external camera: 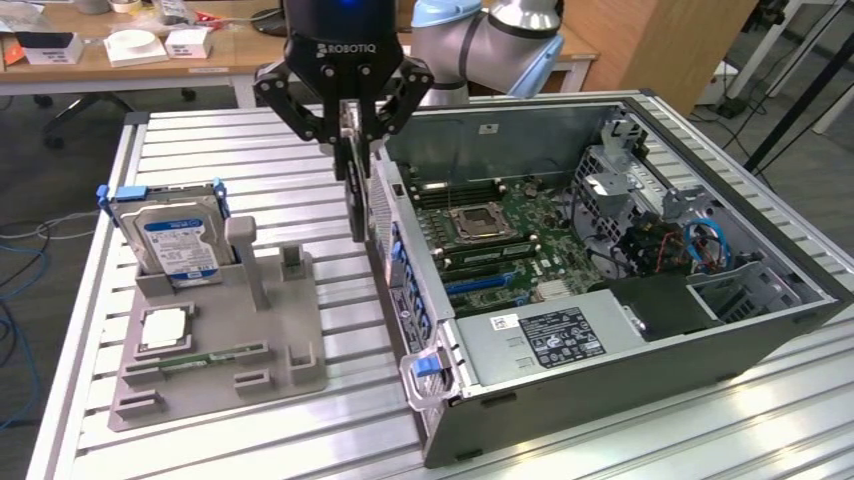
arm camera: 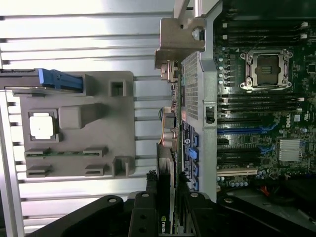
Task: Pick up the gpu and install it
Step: 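Pick up the gpu and move the gpu toward the slot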
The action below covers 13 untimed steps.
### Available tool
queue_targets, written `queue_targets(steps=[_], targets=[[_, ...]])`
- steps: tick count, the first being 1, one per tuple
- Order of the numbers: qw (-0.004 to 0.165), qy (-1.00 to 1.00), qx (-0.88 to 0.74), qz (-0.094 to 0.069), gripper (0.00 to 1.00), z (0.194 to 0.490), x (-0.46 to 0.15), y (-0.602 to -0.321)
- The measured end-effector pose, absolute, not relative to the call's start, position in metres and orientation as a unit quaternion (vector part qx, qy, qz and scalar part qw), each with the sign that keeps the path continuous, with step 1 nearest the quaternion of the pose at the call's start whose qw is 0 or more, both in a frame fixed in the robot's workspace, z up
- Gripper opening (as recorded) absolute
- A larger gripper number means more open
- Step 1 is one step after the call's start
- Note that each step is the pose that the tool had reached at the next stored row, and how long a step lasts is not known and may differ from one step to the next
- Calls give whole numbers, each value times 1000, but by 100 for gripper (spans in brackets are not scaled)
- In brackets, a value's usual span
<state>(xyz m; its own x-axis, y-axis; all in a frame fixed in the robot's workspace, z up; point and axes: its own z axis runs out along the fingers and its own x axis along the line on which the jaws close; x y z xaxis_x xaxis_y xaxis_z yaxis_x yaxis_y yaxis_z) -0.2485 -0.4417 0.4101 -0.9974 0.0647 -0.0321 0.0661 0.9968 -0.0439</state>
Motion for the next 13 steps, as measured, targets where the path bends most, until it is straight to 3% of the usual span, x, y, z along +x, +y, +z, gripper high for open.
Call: queue_targets(steps=[13], targets=[[15, 999, 33, -22, 26, 410, -230, -442]])
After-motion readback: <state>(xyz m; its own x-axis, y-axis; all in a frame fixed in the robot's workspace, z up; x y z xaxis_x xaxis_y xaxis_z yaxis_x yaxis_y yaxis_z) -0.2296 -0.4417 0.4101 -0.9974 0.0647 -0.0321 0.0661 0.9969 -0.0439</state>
